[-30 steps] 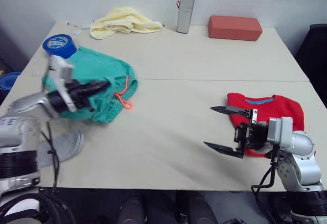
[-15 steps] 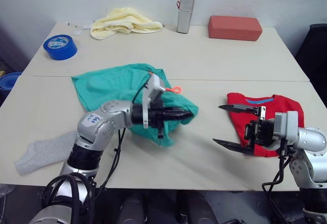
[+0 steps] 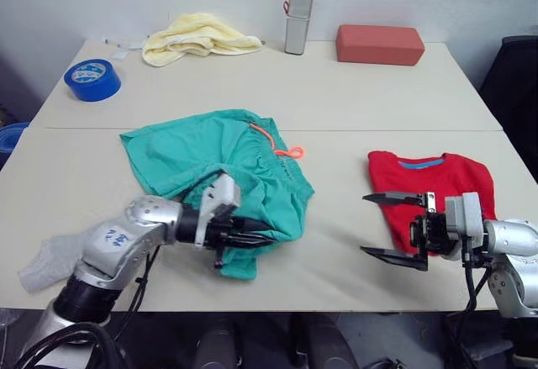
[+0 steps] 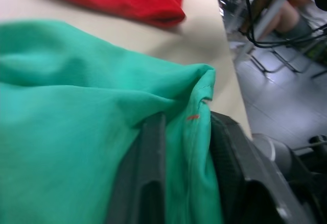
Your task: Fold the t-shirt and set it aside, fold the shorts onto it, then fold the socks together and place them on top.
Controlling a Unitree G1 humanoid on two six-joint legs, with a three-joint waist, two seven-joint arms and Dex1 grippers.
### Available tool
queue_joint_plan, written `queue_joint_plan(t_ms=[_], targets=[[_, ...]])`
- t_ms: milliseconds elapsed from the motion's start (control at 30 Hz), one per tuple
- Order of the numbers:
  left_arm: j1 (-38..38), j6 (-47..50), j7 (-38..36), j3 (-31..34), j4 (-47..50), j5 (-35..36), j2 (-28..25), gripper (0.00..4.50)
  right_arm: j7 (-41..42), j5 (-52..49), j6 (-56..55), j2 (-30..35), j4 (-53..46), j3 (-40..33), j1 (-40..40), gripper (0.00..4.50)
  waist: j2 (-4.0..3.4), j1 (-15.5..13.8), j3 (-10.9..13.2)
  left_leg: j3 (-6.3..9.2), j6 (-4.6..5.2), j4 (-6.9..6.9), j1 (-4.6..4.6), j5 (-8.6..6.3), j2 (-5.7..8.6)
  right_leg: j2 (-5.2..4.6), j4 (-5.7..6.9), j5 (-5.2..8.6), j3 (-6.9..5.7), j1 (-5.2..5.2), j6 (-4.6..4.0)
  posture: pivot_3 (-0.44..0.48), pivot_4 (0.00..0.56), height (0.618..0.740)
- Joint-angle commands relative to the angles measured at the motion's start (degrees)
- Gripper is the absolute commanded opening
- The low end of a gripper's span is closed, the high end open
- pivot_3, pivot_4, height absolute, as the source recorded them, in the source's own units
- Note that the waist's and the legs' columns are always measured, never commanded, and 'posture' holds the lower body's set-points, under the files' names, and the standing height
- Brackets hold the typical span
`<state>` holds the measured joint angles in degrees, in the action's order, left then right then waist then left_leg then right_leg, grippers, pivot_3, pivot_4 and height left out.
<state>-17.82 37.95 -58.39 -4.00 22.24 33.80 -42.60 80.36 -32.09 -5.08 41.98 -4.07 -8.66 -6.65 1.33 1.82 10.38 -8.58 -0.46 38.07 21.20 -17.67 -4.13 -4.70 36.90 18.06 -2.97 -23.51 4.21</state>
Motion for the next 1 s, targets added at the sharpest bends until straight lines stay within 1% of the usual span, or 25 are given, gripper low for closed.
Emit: queue_joint_plan(t_ms=[33, 133, 233, 267, 300, 333, 367, 433, 467, 533, 600, 733, 800, 867, 1000], targets=[[6.7, -5.7, -3.7, 7.8, 4.3, -0.1, -5.0, 2.48, 1.3, 4.3, -4.4, -0.3, 2.2, 2.8, -3.7, 4.5, -0.04, 0.3, 0.0, -0.03, -0.05, -0.01, -0.05, -0.03, -0.05, -0.02, 0.0, 0.02, 0.05, -0.01, -0.03, 0.0, 0.15, 0.74], [14.8, -8.1, -3.7, 13.0, 6.2, -1.1, -7.6, 3.44, -1.5, 12.0, -7.8, -1.7, 5.2, 7.7, -8.3, 4.5, -0.08, 0.3, 0.0, -0.02, -0.14, -0.01, -0.08, -0.04, -0.14, 0.01, 0.04, 0.07, 0.03, -0.05, -0.14, 0.0, 0.15, 0.74], [21.0, -11.7, -1.8, 14.5, 8.3, -4.2, -7.6, 4.39, -3.6, 16.6, -12.6, -4.9, 9.7, 11.2, -13.1, 4.5, -0.08, 0.0, 0.1, -0.02, -0.2, 0.0, -0.06, -0.06, -0.19, 0.03, 0.05, 0.1, 0.02, -0.08, -0.19, 0.0, 0.15, 0.74], [22.8, -12.7, -1.6, 13.9, 9.4, -5.0, -7.4, 4.48, -6.0, 20.3, -14.8, -5.5, 11.9, 12.3, -14.7, 4.5, -0.08, -0.1, 0.1, -0.03, -0.2, 0.0, -0.05, -0.06, -0.19, 0.03, 0.06, 0.1, 0.03, -0.08, -0.19, 0.0, 0.15, 0.74], [24.1, -13.3, -1.5, 13.5, 10.2, -5.5, -7.4, 4.48, -7.7, 22.7, -16.4, -5.8, 13.6, 13.0, -15.8, 4.5, -0.08, -0.2, 0.1, -0.02, -0.2, 0.0, -0.03, -0.06, -0.18, 0.02, 0.05, 0.1, 0.02, -0.08, -0.19, 0.0, 0.15, 0.74], [25.2, -13.0, 0.3, 13.0, 11.4, -6.0, -6.4, 4.48, -11.1, 27.6, -18.2, -5.8, 15.8, 14.3, -17.4, 4.5, -0.09, -0.3, 0.1, -0.02, -0.2, 0.0, -0.03, -0.07, -0.16, 0.01, 0.04, 0.1, 0.02, -0.08, -0.19, 0.0, 0.15, 0.74], [26.4, -11.8, 2.5, 11.5, 13.4, -6.2, -5.3, 4.48, -12.3, 30.6, -21.4, -6.3, 18.5, 15.8, -19.6, 4.5, -0.09, -0.3, 0.1, -0.01, -0.19, 0.0, 0.0, -0.08, -0.11, 0.01, 0.04, 0.1, -0.01, -0.09, -0.19, 0.0, 0.15, 0.74], [28.5, -12.1, 7.1, 7.8, 15.8, -11.7, -4.2, 4.48, -15.5, 35.7, -28.0, -7.4, 24.0, 18.4, -24.2, 4.5, -0.08, 0.0, 0.1, -0.05, -0.13, 0.01, 0.0, -0.11, -0.04, -0.14, 0.02, 0.1, 0.03, -0.09, -0.19, 0.0, 0.15, 0.74], [29.1, -12.3, 10.3, 6.7, 16.4, -14.3, -2.9, 4.48, -17.4, 37.9, -31.6, -7.8, 26.7, 19.4, -26.2, 4.5, -0.09, 0.0, 0.1, -0.11, -0.11, 0.01, -0.01, -0.12, -0.03, -0.22, 0.02, 0.1, 0.03, -0.09, -0.18, 0.0, 0.15, 0.74], [29.5, -12.3, 14.4, 4.9, 17.1, -16.8, -0.4, 4.48, -21.1, 42.1, -37.3, -8.5, 31.6, 21.4, -29.5, 4.5, -0.09, 0.2, 0.1, -0.15, -0.11, 0.0, -0.06, -0.12, -0.02, -0.21, 0.06, 0.09, 0.04, -0.1, -0.17, 0.0, 0.15, 0.74], [29.3, -11.3, 16.3, 3.2, 17.7, -17.8, 1.2, 4.48, -23.7, 44.8, -39.8, -9.4, 35.2, 23.1, -31.7, 4.5, -0.09, 0.2, 0.1, -0.13, -0.17, 0.01, -0.05, -0.1, -0.14, -0.08, 0.06, 0.1, 0.03, -0.11, -0.19, 0.0, 0.15, 0.74], [27.5, -11.1, 20.2, -1.0, 16.5, -24.3, 1.6, 4.48, -29.0, 49.5, -41.0, -12.4, 40.7, 26.3, -35.7, 4.5, -0.09, 0.5, 0.1, -0.14, -0.31, 0.02, -0.13, -0.05, -0.31, 0.07, 0.12, 0.11, 0.07, -0.1, -0.29, 0.0, 0.15, 0.74], [26.5, -11.9, 22.0, -1.9, 15.6, -27.5, 1.5, 4.1, -30.3, 50.5, -39.4, -13.3, 41.7, 27.1, -36.7, 4.11, -0.07, 0.8, 0.0, -0.15, -0.34, 0.02, -0.15, -0.03, -0.36, 0.1, 0.16, 0.09, 0.08, -0.09, -0.34, 0.0, 0.15, 0.74], [25.9, -12.2, 22.1, -2.2, 14.8, -29.0, 0.7, 3.62, -30.4, 50.8, -37.7, -13.5, 42.1, 27.7, -37.1, 3.57, -0.07, 1.2, 0.0, -0.15, -0.36, 0.02, -0.16, -0.02, -0.39, 0.11, 0.2, 0.09, 0.08, -0.09, -0.37, 0.0, 0.15, 0.74], [25.9, -12.4, 19.1, 0.9, 13.5, -26.7, -0.6, 2.25, -28.4, 49.0, -37.4, -13.3, 41.9, 28.8, -37.0, 2.09, -0.07, 1.4, 0.0, -0.15, -0.36, 0.01, -0.16, -0.02, -0.42, 0.1, 0.23, 0.1, 0.06, -0.1, -0.39, 0.0, 0.15, 0.74]])
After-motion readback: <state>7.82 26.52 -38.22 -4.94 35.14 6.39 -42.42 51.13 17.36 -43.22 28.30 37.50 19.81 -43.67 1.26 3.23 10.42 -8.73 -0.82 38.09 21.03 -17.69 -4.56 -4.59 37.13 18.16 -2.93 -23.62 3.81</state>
